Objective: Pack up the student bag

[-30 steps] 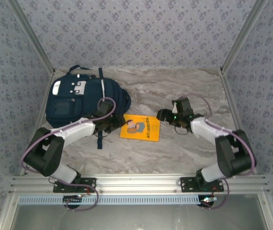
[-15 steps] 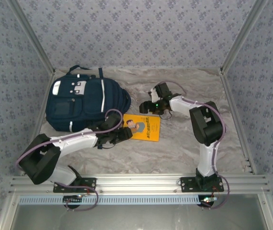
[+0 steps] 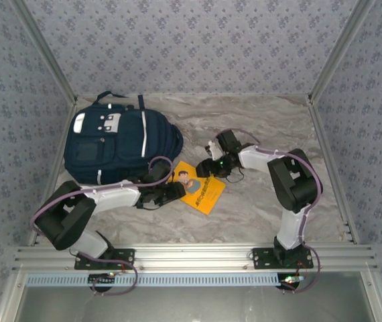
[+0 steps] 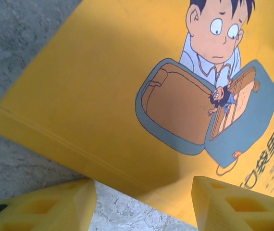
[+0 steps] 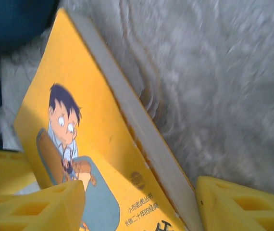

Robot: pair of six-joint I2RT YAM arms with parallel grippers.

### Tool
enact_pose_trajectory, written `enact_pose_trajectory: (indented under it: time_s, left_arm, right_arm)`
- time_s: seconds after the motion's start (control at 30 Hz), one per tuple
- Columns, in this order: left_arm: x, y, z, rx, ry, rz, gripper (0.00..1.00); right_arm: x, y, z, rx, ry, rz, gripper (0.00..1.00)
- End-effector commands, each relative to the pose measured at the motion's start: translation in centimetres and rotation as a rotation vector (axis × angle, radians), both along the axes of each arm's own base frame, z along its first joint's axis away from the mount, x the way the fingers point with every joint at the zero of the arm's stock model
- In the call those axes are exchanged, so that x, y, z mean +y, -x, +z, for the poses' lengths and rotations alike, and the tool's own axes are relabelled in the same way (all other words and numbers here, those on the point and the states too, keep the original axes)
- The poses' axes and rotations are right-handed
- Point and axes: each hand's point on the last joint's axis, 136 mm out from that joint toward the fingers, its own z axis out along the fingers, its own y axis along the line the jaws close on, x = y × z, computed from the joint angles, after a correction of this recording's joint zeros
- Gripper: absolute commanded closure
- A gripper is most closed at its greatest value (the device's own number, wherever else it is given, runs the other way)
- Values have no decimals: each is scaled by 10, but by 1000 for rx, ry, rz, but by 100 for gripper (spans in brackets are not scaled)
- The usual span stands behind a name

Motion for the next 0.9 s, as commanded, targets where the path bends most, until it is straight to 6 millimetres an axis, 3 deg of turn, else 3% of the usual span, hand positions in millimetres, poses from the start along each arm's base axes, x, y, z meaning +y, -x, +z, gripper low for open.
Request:
enact_pose_trajectory:
  time_s: [0.0,0.2,0.33,0.47,0.73,0.87]
  left_arm:
    - [-6,6,-18,34,13,-21,44]
    - [-6,5,-19,31,6,-33,45]
    - [-7,6,-24,39,1,-39,45]
    - [-7,7,-26,44,1,-41,45]
    - [-10,6,-21,35,16,-53,47]
    - [-6,5,-12,19,7,-52,47]
  right_arm:
    - [8,40,-2,118,-44,45,38]
    - [13,48,19,88,-85,46,47]
    - [23,54,34,83,-101,72,63]
    - [28,59,40,71,-87,95,66]
    - [40,67,27,138,-123,117,69]
    - [36,64,20,142,-96,82,97]
